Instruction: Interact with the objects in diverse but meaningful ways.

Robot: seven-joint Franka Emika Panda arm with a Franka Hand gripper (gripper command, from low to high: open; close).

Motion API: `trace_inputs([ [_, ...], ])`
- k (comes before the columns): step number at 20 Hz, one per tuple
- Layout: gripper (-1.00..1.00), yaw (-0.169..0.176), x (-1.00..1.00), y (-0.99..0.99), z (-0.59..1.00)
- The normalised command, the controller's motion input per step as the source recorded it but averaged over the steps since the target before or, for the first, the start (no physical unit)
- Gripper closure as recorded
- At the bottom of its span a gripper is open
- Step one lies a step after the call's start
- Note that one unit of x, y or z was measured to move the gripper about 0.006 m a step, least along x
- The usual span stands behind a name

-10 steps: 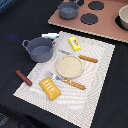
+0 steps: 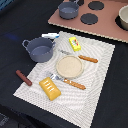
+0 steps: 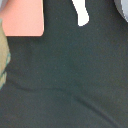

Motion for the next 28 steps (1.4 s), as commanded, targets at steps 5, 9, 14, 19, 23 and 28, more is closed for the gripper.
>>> trace_inputs([
  [5, -1.00, 0.031, -0.01, -0.22, -0.54],
  [9, -1.00, 0.020, 0.00, -0.03, -0.47],
  [14, -1.00, 0.012, 0.01, -0.01, -0.43],
  [19, -1.00, 0.057, -0.01, -0.13, -0.48],
  [23, -1.00, 0.090, 0.00, -0.14, -0.55],
  [28, -1.00, 0.113, -0.06, -0.16, -0.57],
])
